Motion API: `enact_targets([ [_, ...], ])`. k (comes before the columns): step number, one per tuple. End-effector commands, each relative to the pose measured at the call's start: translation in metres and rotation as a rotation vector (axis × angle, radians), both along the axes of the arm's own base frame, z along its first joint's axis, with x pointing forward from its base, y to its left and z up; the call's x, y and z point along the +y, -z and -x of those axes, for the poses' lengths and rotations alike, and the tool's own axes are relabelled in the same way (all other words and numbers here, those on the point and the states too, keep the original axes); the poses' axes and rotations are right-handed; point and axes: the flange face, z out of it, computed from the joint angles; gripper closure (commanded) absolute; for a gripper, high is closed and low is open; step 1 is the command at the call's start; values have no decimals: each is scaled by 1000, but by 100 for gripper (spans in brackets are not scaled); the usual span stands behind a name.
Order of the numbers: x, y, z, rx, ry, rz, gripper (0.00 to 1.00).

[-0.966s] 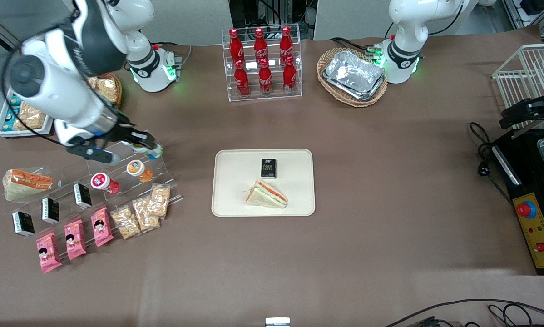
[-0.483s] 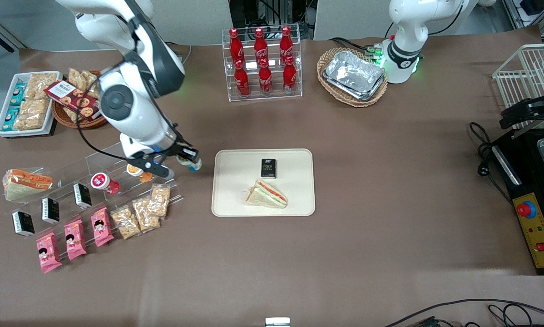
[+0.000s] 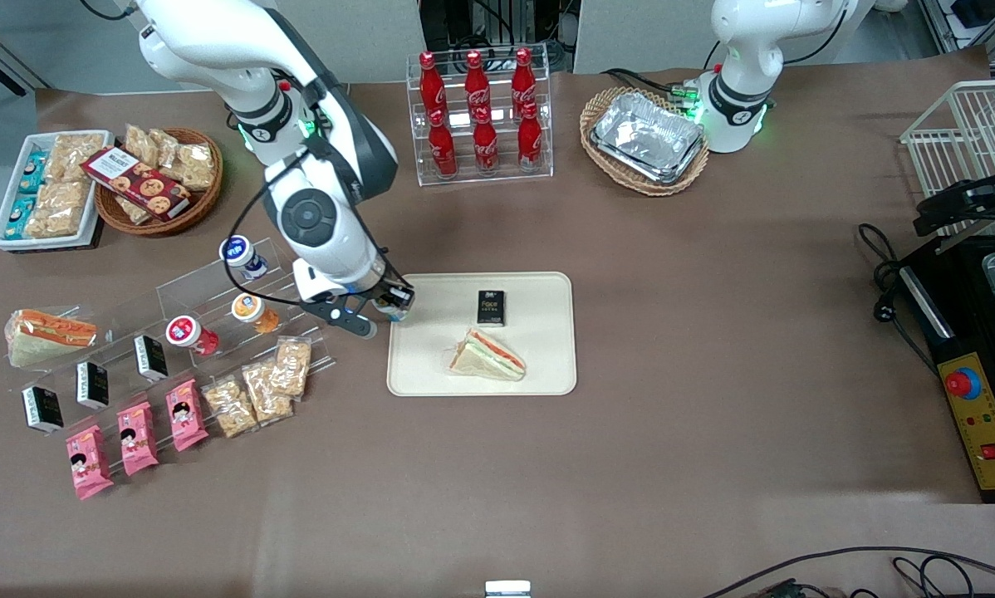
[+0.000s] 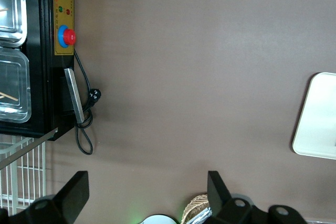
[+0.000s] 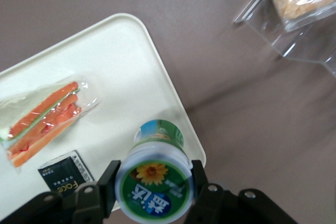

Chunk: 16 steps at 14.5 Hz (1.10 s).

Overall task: Place green gum on tray
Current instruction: 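Carry the green gum tub with the right gripper over the cream tray, then lower the green gum tub onto the tray beside the black box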

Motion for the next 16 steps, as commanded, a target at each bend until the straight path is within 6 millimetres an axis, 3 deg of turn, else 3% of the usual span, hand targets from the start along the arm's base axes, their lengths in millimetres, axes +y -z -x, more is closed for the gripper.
enact_targets([
  [1,10,25,1,-20,27,4,63],
  [5,36,65,11,-36,41,10,63],
  [7,39,78,13,-33,35,18,63],
  [12,44,87,25,-24,17,26,61],
  [13,44,87,27,-21,19,28,52],
  [14,44,88,27,-20,37,32,21],
  [15,44,88,27,-21,53,32,1],
  [16,45,88,27,-21,51,32,0],
])
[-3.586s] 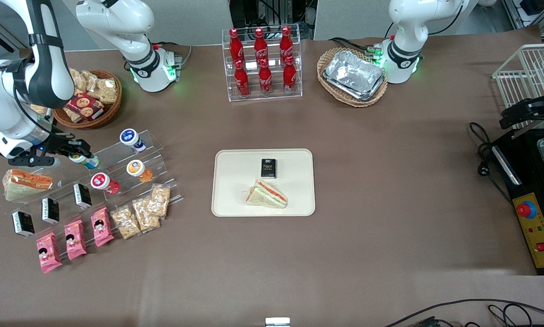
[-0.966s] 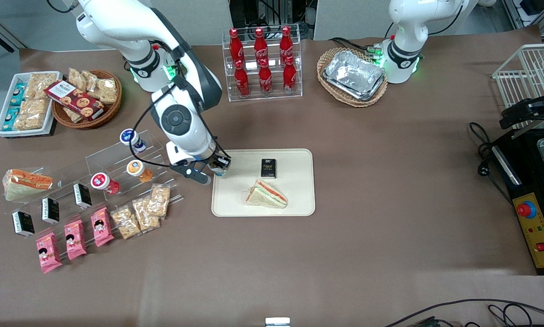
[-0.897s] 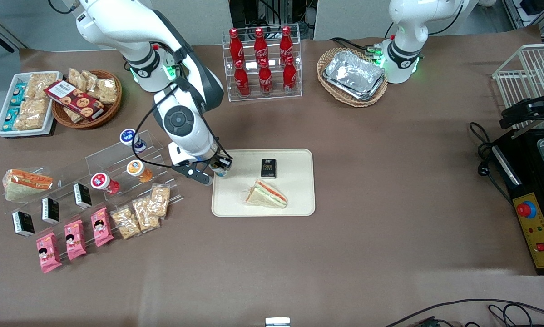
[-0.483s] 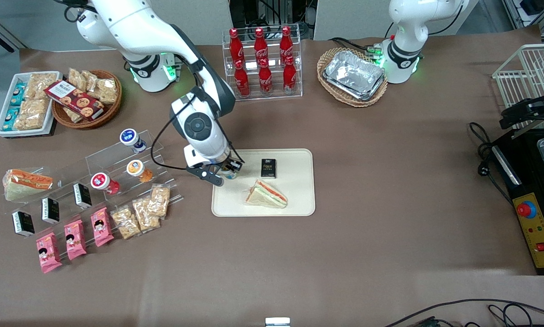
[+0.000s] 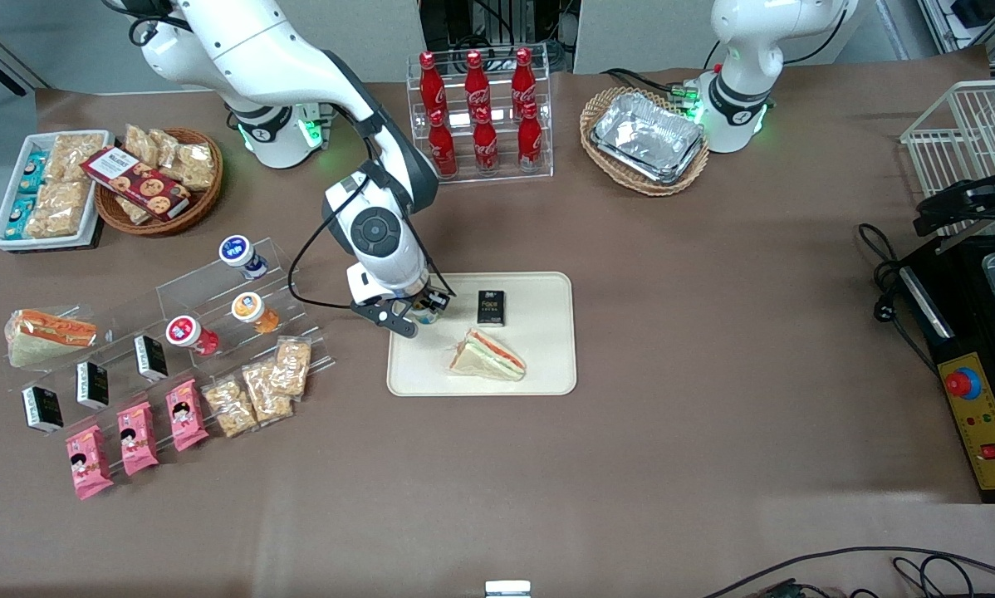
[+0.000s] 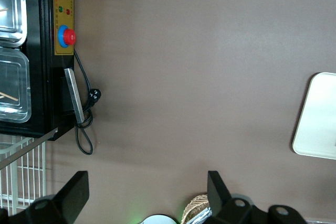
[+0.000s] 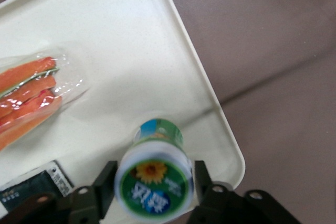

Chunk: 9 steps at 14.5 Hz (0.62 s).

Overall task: Place green gum on tray
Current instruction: 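Lower the green gum tub onto the tray beside the black box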

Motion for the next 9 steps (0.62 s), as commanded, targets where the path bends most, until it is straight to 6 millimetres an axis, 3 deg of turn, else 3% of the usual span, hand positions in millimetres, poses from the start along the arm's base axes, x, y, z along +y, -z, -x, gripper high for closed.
enact_targets([
  [1,1,-1,3,-14,26,1,0],
  [4,-2,-7,0,-20,27,-4,0],
  [6,-14,-41,-11,-42,39,-25,0],
  [9,-50,-101,-24,-22,43,-34,0],
])
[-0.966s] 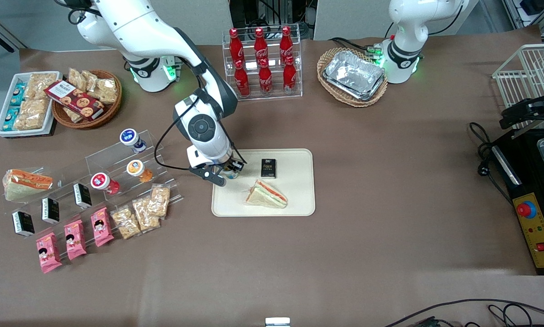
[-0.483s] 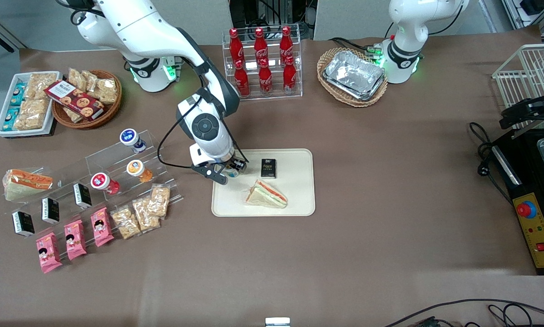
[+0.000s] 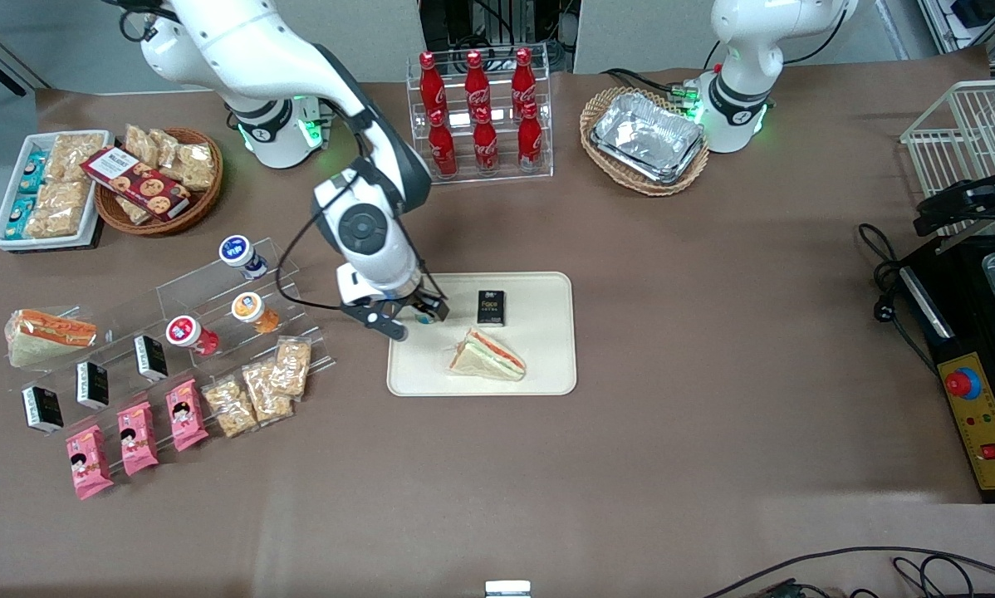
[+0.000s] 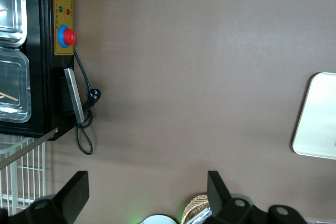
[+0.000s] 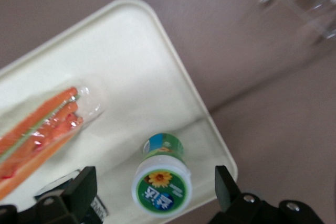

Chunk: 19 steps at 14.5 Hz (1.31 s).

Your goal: Place green gum on tray

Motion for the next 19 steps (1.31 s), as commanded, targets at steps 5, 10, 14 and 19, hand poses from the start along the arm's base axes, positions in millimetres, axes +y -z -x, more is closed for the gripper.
enact_targets([
  [5,-155,-150,-56,-31,-16,-47,0],
  [10,-276,-225,-79,-26,-196,-41,0],
  [14,-352,-267,-83,-25,-250,-12,0],
  [19,-428,-287,-77,-51,-292,-19,0],
])
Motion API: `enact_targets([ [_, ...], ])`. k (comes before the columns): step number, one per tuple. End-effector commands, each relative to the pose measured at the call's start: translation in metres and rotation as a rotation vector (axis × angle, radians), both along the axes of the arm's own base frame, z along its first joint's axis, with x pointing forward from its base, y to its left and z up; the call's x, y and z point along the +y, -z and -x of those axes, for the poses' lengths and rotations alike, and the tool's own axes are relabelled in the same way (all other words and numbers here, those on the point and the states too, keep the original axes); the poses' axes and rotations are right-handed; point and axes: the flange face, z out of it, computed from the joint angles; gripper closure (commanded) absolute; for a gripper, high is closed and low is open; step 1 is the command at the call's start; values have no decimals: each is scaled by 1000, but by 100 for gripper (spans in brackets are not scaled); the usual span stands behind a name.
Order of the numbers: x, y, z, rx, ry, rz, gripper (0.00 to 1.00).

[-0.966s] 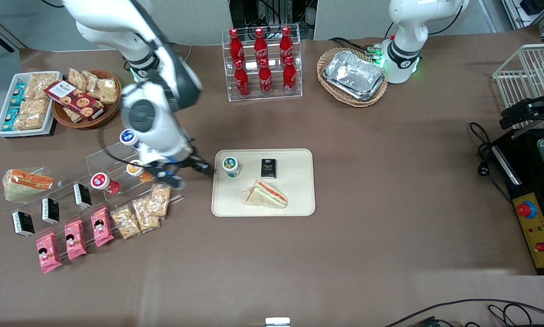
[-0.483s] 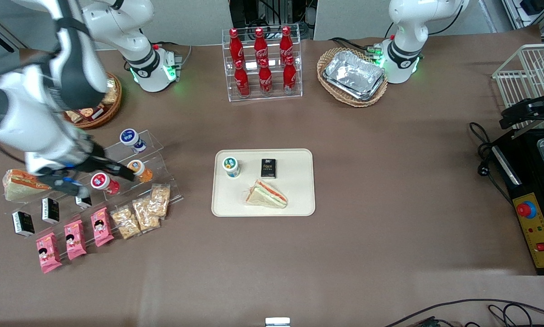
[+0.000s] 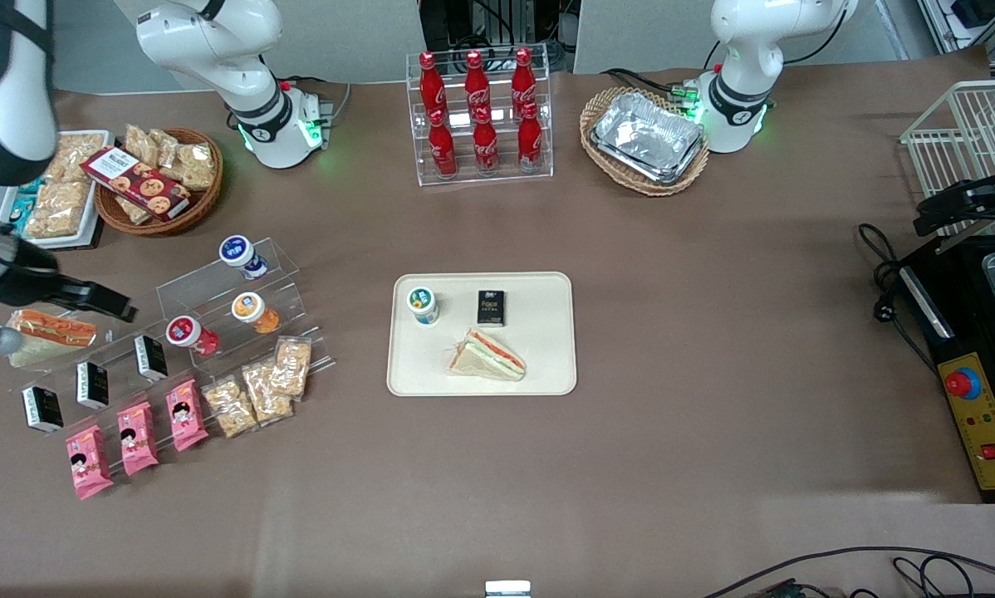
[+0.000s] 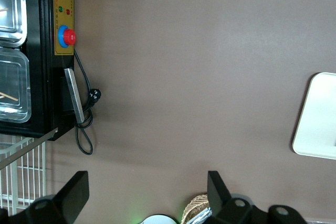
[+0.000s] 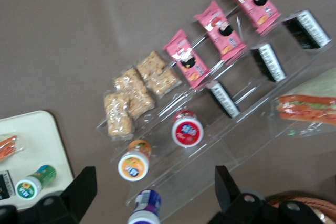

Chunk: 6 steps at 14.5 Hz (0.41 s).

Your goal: Place green gum on tray

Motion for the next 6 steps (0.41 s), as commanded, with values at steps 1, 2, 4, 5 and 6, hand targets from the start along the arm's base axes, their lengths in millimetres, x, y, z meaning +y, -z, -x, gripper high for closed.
enact_targets([
  [1,-48,-11,5,13,-32,-3,0],
  [2,-51,-15,8,26,-41,-5,0],
  [4,-52,-25,11,50,-43,-1,0],
  [5,-52,-25,15,68,-41,-8,0],
  [6,-56,-30,21,72,-30,-13,0],
])
